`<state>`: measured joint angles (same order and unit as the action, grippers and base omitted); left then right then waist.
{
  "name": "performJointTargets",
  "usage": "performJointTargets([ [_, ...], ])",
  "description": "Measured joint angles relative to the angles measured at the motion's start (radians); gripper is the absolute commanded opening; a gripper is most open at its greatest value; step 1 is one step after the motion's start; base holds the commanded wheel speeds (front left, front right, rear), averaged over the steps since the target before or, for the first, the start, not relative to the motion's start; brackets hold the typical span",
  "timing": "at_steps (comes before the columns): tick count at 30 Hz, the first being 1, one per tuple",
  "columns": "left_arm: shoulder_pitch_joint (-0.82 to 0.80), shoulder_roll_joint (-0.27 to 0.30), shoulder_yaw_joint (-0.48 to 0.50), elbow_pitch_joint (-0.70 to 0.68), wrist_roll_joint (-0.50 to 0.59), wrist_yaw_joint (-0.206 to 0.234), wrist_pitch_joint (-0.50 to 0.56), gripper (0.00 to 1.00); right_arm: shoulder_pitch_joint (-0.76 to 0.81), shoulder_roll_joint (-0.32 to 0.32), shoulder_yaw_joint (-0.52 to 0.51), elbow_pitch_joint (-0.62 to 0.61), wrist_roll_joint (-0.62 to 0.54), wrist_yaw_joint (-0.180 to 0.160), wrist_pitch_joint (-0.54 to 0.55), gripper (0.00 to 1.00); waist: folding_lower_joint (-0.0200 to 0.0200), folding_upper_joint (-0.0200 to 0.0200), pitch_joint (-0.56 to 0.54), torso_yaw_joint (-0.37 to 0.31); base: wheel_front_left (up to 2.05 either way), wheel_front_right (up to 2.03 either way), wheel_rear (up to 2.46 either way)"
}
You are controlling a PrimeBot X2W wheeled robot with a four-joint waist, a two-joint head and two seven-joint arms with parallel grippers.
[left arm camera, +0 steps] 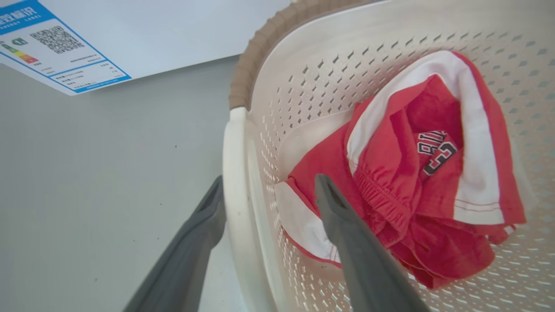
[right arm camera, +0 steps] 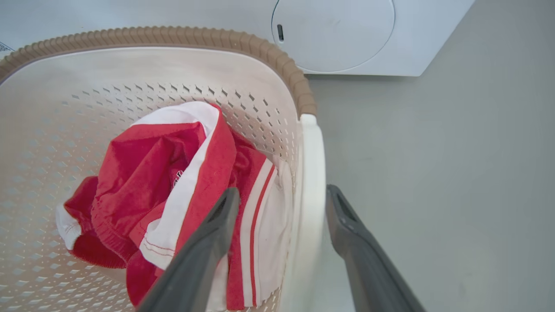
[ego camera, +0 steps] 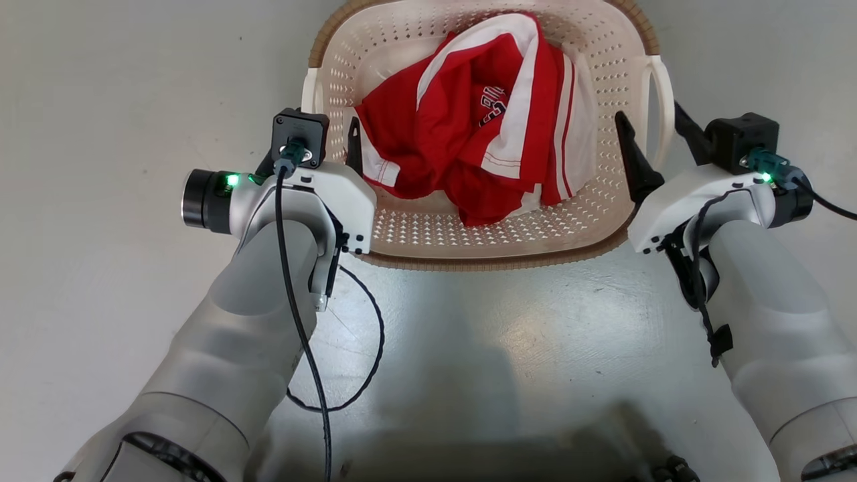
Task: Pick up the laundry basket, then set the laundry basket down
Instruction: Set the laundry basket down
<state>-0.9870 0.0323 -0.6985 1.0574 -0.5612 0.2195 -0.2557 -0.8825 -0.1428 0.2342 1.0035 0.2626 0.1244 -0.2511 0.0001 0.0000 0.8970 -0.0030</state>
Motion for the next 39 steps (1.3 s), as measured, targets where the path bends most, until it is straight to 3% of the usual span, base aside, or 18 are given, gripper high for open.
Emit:
performJointTargets([
  [12,0.065,0.000,0.063,-0.010,0.008,-0.001,0.000,1.00,0.058,0.015,-0.063,-0.034,-0.046,0.000,0.000,1.00,0.0000,0.0000,-0.085,-0.010,0.00,0.00,0.00],
  [21,0.190,0.000,0.182,-0.151,0.037,-0.001,0.000,1.00,0.136,0.025,-0.158,-0.120,-0.107,0.000,0.000,1.00,0.0000,0.0000,-0.213,-0.012,0.00,0.00,0.00],
  [30,0.385,0.001,0.309,-0.323,0.125,-0.061,0.000,1.00,0.275,0.041,-0.265,-0.244,-0.203,0.000,0.000,1.00,0.0000,0.0000,-0.392,-0.009,0.00,0.00,0.00],
  [39,0.572,0.002,0.440,-0.429,0.158,-0.099,0.000,1.00,0.410,0.046,-0.293,-0.327,-0.239,0.000,0.000,1.00,0.0000,0.0000,-0.582,-0.004,0.00,0.00,0.00],
])
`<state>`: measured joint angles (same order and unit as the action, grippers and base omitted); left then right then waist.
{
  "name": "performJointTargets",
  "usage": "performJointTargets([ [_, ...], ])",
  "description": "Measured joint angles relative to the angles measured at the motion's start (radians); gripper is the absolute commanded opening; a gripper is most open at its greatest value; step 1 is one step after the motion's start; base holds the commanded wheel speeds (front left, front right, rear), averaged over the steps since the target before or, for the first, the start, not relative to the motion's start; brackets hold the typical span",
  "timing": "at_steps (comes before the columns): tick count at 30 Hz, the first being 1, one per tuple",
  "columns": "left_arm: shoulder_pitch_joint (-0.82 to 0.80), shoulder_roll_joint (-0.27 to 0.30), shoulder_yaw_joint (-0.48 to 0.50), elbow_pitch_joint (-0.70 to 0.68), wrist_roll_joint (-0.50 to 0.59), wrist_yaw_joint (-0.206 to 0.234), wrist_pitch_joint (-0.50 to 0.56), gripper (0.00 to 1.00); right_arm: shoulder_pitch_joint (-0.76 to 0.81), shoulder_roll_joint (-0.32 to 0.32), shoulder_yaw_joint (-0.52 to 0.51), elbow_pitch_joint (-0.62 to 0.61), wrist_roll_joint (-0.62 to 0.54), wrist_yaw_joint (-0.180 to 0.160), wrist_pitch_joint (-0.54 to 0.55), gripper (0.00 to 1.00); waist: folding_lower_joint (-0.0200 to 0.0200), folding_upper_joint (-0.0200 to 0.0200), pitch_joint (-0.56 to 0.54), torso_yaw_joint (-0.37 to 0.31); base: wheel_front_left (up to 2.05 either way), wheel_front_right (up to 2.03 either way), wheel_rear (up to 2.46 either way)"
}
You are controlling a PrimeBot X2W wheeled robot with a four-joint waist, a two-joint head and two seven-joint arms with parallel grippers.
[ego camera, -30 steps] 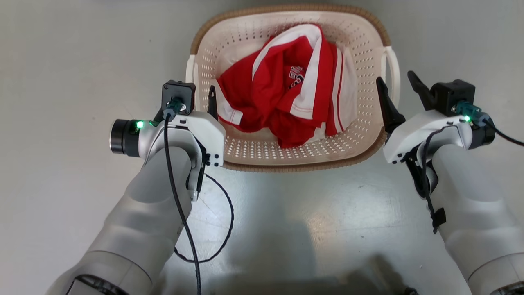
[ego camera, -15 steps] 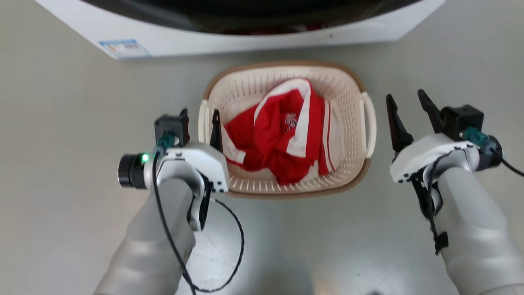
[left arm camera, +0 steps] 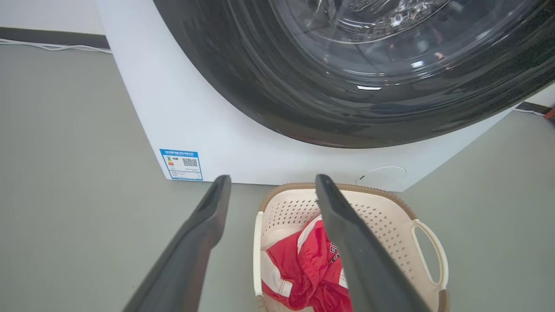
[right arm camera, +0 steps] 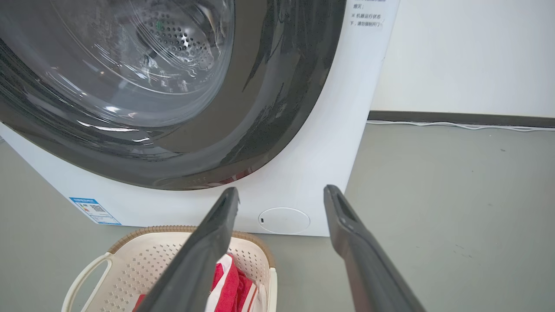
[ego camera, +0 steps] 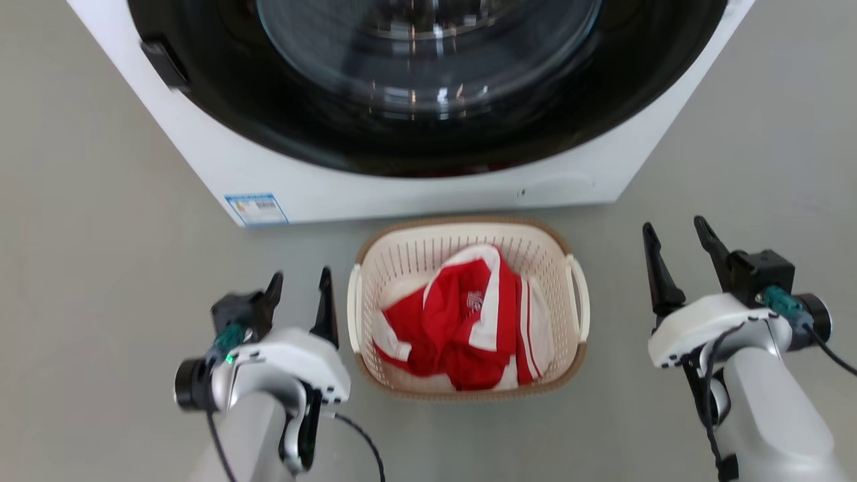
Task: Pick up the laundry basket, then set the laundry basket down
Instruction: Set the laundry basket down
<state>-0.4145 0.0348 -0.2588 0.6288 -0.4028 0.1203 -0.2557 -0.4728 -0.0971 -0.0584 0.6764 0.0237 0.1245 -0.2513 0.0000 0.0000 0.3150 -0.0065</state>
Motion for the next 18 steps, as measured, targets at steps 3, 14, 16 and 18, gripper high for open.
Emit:
performJointTargets([
  [3,0.062,0.000,0.042,-0.031,0.015,-0.018,0.000,1.00,0.040,0.000,0.000,-0.027,0.000,0.000,0.000,1.00,0.0000,0.0000,-0.056,0.003,0.00,0.00,0.00],
  [14,0.258,0.003,0.162,-0.152,0.061,-0.088,0.000,1.00,0.215,0.006,0.003,-0.128,-0.007,0.000,0.000,1.00,0.0000,0.0001,-0.228,0.015,0.00,0.00,0.00],
  [16,0.286,0.003,0.183,-0.168,0.064,-0.094,0.000,1.00,0.245,0.008,0.008,-0.146,-0.008,0.000,0.000,1.00,0.0000,0.0000,-0.253,0.015,0.00,0.00,0.00],
  [18,0.318,0.004,0.205,-0.187,0.071,-0.100,0.000,1.00,0.269,0.011,0.013,-0.156,-0.011,0.000,0.000,1.00,0.0000,0.0000,-0.277,0.013,0.00,0.00,0.00],
])
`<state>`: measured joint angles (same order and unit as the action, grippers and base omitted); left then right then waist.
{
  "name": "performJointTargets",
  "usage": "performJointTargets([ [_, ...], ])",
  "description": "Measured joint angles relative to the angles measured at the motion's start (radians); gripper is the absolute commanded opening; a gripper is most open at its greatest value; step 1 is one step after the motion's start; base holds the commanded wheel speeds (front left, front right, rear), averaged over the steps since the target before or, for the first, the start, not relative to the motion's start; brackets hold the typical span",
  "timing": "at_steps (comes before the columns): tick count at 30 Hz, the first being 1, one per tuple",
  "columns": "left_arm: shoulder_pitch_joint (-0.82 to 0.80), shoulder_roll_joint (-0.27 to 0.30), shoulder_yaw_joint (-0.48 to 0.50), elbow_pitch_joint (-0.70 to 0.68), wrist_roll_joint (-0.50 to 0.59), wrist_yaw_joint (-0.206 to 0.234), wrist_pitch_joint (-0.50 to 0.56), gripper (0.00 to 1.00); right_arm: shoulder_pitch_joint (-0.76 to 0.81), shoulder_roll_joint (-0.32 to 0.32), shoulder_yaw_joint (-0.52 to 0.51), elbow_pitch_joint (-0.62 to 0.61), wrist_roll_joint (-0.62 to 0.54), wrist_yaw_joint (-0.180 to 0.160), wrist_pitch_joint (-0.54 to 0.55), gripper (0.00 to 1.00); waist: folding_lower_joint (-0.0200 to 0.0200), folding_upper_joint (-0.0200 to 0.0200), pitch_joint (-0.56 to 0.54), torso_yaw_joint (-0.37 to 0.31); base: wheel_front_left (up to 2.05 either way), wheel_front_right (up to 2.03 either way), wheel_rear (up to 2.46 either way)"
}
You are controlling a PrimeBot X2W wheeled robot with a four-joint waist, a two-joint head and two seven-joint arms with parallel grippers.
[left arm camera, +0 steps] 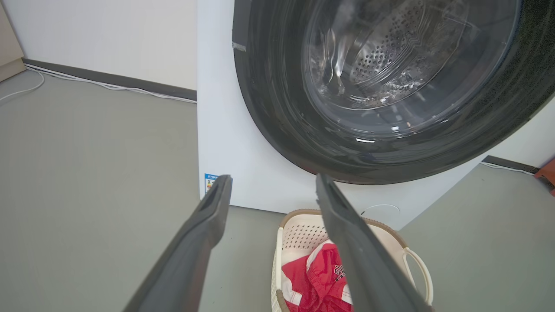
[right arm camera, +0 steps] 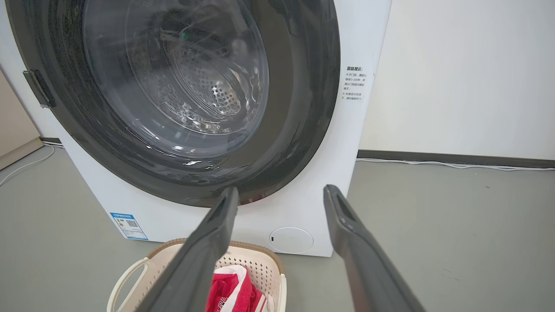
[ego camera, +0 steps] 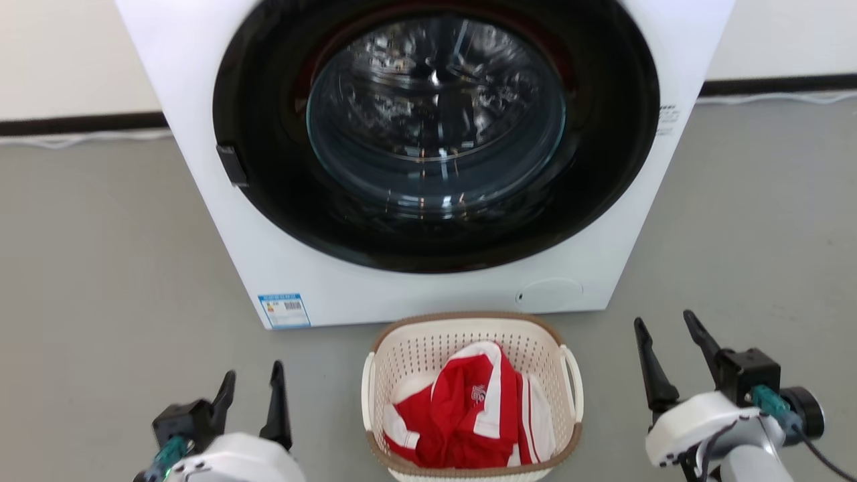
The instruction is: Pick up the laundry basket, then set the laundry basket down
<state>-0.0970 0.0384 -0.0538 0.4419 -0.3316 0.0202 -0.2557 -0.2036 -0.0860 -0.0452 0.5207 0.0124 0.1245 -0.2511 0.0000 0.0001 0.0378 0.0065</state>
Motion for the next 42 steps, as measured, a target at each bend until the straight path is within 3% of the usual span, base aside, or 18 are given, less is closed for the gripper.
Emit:
performJointTargets([
  [24,0.171,0.002,0.083,-0.154,-0.018,0.017,0.000,1.00,0.118,0.025,-0.014,-0.098,-0.016,0.000,0.000,1.00,0.0000,0.0000,-0.102,-0.029,0.00,0.00,0.00],
  [25,0.172,0.001,0.083,-0.149,-0.013,0.022,0.000,0.00,0.124,0.026,-0.014,-0.092,-0.019,0.000,0.000,0.00,0.0000,0.0000,-0.103,-0.029,0.00,0.00,0.00],
  [31,0.209,-0.013,0.081,-0.073,-0.017,0.022,0.001,0.00,0.189,0.040,-0.013,-0.021,-0.018,-0.001,0.005,0.00,0.0000,0.0000,-0.103,-0.029,0.00,0.00,0.00],
  [42,0.214,-0.013,0.083,-0.068,-0.118,0.013,0.036,0.00,0.201,0.041,-0.019,-0.026,0.115,-0.001,0.035,0.00,0.0004,0.0000,-0.097,-0.027,0.00,0.00,0.00],
])
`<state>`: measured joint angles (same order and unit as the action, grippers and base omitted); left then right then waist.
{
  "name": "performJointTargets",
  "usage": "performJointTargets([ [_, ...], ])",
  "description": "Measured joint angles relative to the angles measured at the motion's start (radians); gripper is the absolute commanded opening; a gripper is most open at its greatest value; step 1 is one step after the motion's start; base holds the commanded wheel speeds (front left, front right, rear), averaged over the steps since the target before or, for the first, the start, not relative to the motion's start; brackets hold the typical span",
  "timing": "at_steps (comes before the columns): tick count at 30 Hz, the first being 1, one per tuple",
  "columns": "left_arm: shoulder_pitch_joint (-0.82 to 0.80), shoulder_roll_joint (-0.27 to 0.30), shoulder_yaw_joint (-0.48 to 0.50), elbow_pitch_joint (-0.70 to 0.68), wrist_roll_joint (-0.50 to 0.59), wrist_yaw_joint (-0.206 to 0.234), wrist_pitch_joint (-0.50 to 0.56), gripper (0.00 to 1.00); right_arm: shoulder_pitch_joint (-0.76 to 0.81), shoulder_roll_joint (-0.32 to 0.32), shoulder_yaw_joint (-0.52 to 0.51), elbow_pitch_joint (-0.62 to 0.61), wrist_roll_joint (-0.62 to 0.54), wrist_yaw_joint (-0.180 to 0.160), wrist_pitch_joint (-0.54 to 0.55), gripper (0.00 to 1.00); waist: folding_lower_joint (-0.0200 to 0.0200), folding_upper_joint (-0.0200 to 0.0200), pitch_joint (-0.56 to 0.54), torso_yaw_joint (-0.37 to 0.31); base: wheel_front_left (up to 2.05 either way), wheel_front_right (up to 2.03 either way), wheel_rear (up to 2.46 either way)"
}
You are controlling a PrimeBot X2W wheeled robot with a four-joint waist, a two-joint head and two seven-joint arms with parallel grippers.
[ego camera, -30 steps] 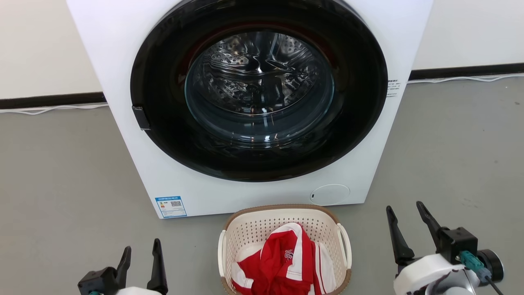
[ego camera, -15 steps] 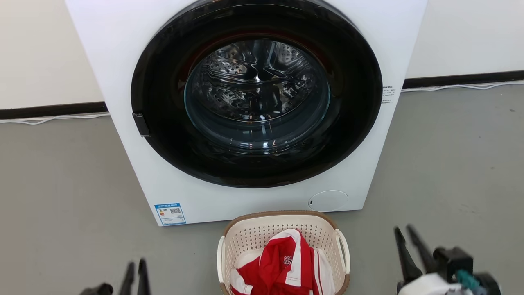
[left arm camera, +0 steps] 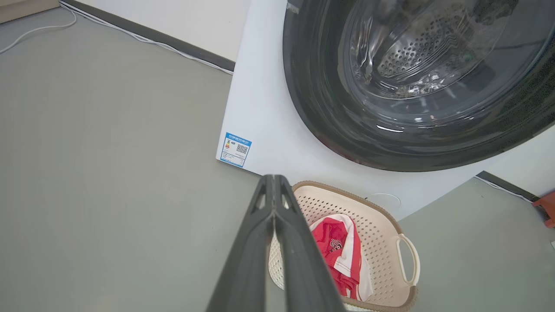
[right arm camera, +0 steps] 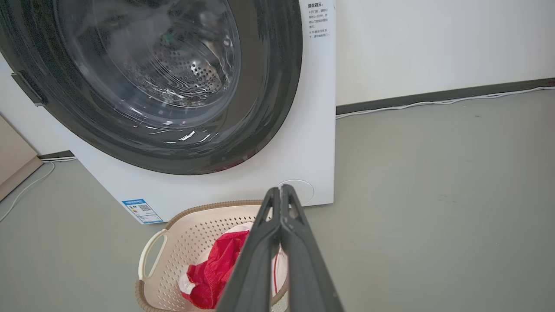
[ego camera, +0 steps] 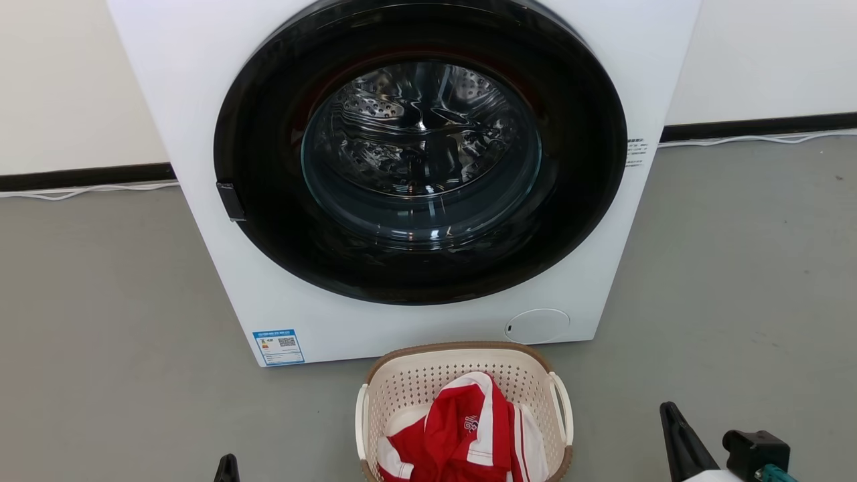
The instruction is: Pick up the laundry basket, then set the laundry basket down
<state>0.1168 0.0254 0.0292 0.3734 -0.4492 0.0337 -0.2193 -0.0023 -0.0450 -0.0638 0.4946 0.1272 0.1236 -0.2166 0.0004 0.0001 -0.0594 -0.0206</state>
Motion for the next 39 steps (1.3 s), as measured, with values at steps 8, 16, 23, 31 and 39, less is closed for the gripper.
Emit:
performJointTargets([
  [8,-0.003,0.001,0.002,-0.009,-0.079,-0.009,0.020,0.00,0.000,0.000,-0.002,-0.018,0.101,0.000,0.023,0.00,-0.0001,0.0000,0.005,0.001,0.00,0.00,0.00],
  [16,-0.007,0.001,0.004,-0.015,-0.164,-0.023,0.044,0.00,-0.002,0.000,-0.005,-0.032,0.206,0.000,0.042,0.00,-0.0001,0.0000,0.009,0.003,0.00,0.00,0.00],
  [23,-0.026,0.002,0.007,-0.022,-0.232,-0.026,0.063,0.00,-0.002,0.000,-0.008,-0.045,0.294,0.000,0.063,0.00,-0.0002,0.0000,0.013,0.004,0.00,0.00,0.00],
  [31,-0.028,0.002,0.012,-0.026,-0.310,-0.035,0.087,0.00,-0.003,0.000,-0.018,-0.062,0.398,0.000,0.085,0.00,-0.0002,0.0000,0.017,0.006,0.00,0.00,0.00],
  [39,-0.048,0.004,0.016,-0.035,-0.387,-0.053,0.106,0.00,-0.004,0.000,-0.025,-0.073,0.498,0.000,0.104,0.00,-0.0002,0.0000,0.022,0.007,0.00,0.00,0.00],
])
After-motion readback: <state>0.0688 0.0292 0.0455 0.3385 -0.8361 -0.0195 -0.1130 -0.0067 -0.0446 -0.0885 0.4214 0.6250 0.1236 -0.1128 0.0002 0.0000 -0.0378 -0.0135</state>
